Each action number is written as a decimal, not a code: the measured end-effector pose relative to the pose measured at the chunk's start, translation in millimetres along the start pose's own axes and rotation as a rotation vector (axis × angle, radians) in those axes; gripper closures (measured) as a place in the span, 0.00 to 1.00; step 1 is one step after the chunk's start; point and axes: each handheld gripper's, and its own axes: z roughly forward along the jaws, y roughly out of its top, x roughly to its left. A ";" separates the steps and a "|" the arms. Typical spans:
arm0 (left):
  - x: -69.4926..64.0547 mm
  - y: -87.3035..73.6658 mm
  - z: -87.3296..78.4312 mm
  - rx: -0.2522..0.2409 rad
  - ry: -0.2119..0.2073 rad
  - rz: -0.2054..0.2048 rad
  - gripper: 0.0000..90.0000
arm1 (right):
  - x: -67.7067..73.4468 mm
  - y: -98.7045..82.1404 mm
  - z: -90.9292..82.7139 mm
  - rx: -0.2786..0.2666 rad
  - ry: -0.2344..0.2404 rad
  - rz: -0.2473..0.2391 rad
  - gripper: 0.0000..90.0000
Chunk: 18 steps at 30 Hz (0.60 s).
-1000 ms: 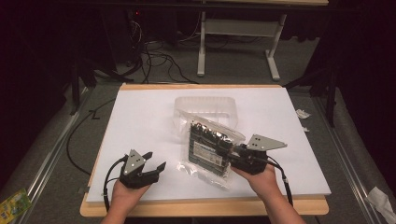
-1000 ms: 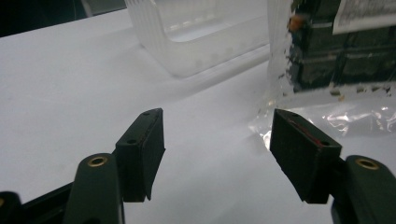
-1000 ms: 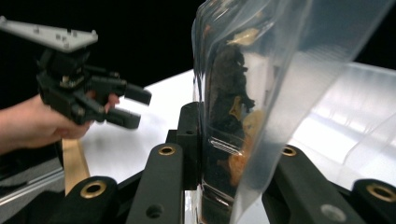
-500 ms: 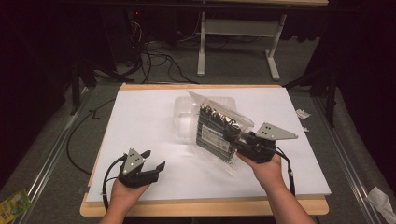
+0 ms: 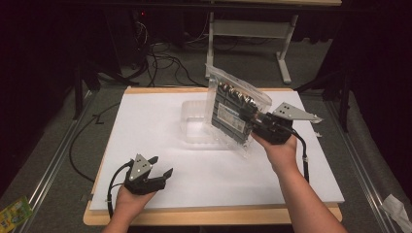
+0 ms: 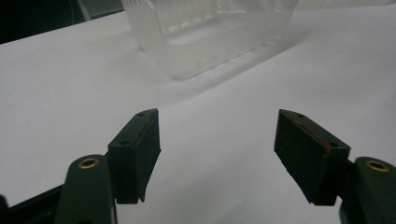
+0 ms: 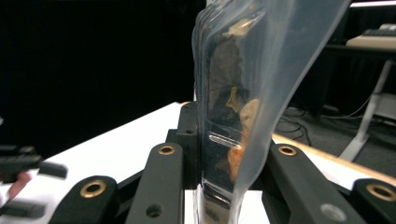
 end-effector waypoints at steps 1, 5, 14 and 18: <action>-0.1 0.0 -0.3 -0.001 0.000 0.001 0.35 | -1.4 3.3 2.1 -0.002 -0.010 -0.007 0.84; -0.4 -0.2 -1.3 -0.001 -0.005 0.000 0.35 | -6.0 14.0 14.5 -0.013 -0.036 -0.028 0.84; 0.0 -0.1 -0.1 0.002 -0.013 0.000 0.35 | -11.4 22.2 65.5 0.021 -0.056 -0.084 0.84; 0.3 -0.4 -0.2 0.002 -0.022 0.000 0.35 | -11.4 20.1 79.0 0.032 -0.059 -0.103 0.84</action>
